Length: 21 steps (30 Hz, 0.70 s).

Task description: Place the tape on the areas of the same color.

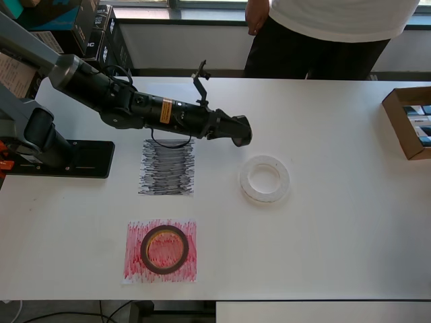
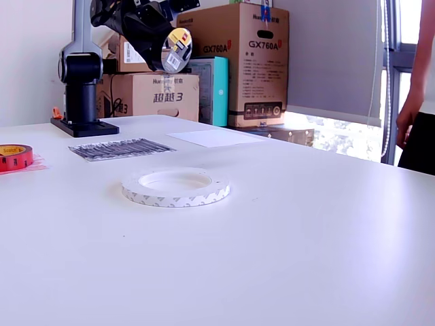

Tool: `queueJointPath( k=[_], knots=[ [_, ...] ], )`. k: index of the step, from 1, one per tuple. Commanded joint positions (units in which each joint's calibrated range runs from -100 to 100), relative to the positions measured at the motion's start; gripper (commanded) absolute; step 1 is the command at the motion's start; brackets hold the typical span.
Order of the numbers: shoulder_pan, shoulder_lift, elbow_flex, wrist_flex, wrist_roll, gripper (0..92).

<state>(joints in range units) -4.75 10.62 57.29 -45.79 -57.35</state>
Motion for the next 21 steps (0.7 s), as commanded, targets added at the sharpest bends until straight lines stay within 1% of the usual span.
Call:
queueJointPath(
  k=[1,3,5,11,14,17,21],
  knots=[
    [-0.92,-9.69,2.27,5.19,6.02,0.0],
    [-1.31,-13.15,2.27,10.20,7.42,0.0],
    [-1.63,-16.70,1.82,17.07,8.56,0.0],
    [-1.47,-26.62,0.09,42.27,10.04,0.0],
    [-1.16,-29.43,-1.54,53.98,12.74,0.0],
    [-1.08,-30.27,-2.54,60.85,15.19,0.0],
    [-1.00,-30.27,-2.91,65.69,19.12,0.0]
  ],
)
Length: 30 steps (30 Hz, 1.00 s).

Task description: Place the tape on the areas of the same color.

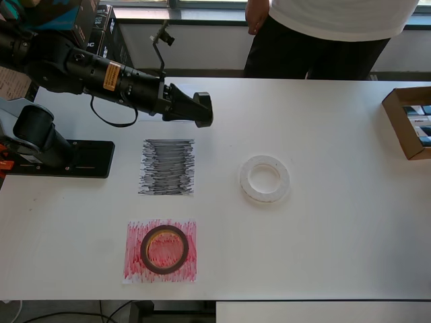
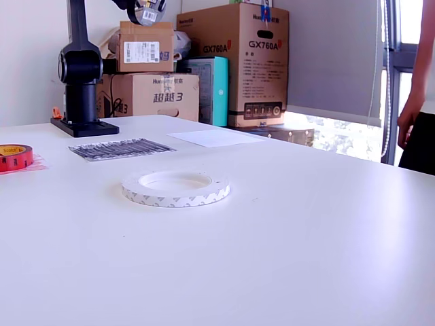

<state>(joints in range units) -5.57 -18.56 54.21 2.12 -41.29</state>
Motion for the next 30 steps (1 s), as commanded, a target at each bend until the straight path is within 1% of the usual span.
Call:
queueJointPath(
  k=[1,6,11,14,24,30],
  knots=[
    [-0.18,-1.08,0.18,18.88,4.05,0.0],
    [-0.02,-0.99,-0.73,26.10,9.86,0.0],
    [0.84,-0.80,-4.55,36.79,18.70,0.0],
    [1.32,-0.80,-5.64,41.54,23.45,0.0],
    [0.77,-0.24,-6.00,50.79,35.89,0.0],
    [0.61,6.03,-12.27,56.39,42.11,0.0]
  ],
)
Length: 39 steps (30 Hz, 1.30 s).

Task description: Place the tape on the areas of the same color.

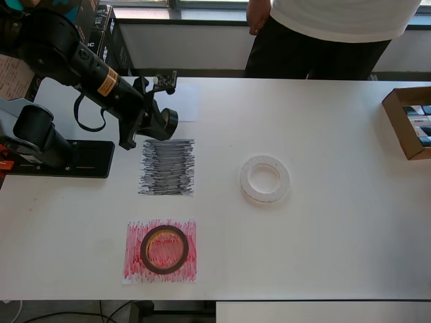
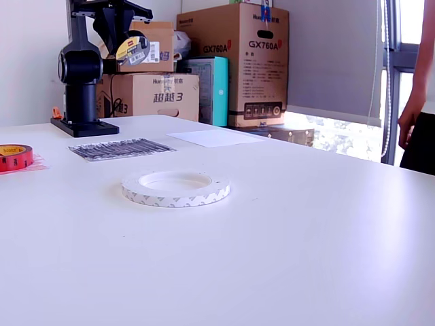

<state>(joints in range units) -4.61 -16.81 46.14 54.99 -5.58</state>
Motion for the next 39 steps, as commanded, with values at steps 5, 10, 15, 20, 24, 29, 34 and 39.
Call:
queueJointPath(
  k=[5,10,15,20,24,29,34,39],
  knots=[
    [-0.43,9.70,-6.66,4.96,6.73,0.0],
    [-0.43,13.44,-6.30,4.96,5.99,0.0],
    [-0.59,13.91,-4.57,4.54,5.91,0.0],
    [-1.93,13.81,-2.30,4.20,2.80,0.0],
    [-2.40,13.81,-2.39,4.71,2.15,0.0],
    [-2.32,14.00,-2.12,4.88,0.76,0.0],
    [-2.40,14.47,-0.66,4.71,-3.91,0.0],
    [-2.72,14.56,0.34,4.62,-4.73,0.0]
  ],
)
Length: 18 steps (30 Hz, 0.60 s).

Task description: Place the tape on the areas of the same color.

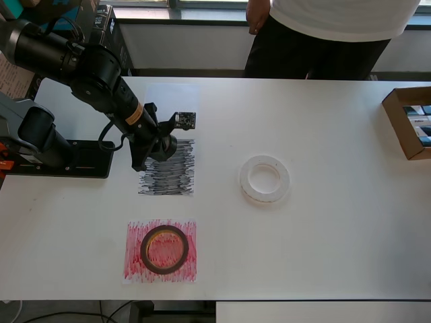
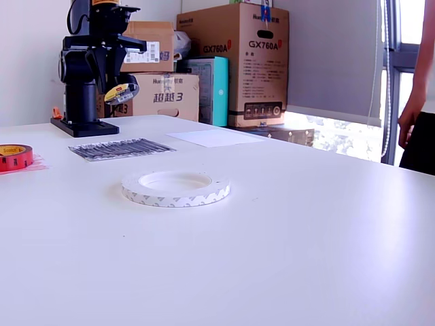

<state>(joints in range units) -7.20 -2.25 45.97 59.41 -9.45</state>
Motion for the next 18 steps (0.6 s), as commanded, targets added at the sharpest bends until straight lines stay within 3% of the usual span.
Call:
queueJointPath(
  k=[1,12,18],
  knots=[
    [-0.05,0.10,0.60,0.29,-1.59,0.0],
    [-1.63,0.20,3.05,-0.22,-10.60,0.0],
    [-3.05,2.25,2.05,-0.31,-10.93,0.0]
  ],
)
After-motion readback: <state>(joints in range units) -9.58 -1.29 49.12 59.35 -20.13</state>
